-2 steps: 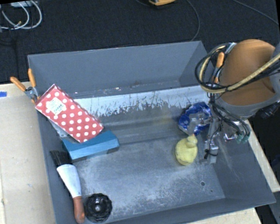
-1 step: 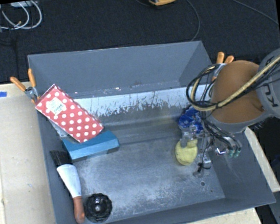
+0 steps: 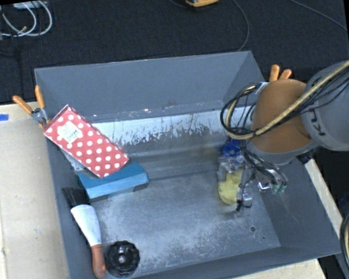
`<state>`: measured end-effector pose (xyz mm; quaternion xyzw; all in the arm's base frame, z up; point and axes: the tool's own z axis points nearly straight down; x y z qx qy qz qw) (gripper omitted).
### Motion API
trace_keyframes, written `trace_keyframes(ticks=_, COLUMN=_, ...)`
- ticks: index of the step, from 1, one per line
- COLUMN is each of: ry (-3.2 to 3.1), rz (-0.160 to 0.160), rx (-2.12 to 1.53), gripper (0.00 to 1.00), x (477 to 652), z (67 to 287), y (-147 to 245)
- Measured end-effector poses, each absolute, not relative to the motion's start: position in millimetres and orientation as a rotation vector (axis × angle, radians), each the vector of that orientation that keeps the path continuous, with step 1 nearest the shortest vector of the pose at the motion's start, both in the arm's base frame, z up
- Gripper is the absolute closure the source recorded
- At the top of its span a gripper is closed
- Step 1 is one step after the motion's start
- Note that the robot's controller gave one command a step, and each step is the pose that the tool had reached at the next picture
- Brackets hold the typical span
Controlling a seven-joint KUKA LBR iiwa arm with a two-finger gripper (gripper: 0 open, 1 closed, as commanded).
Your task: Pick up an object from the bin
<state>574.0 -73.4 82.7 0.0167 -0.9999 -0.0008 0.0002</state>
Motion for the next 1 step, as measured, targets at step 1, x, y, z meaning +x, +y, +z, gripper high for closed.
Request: trace_keyframes(ticks=1, ry=-3.139, rz=-0.007, rx=0.131, gripper=0.00, x=585.3, z=69.4, y=-99.6)
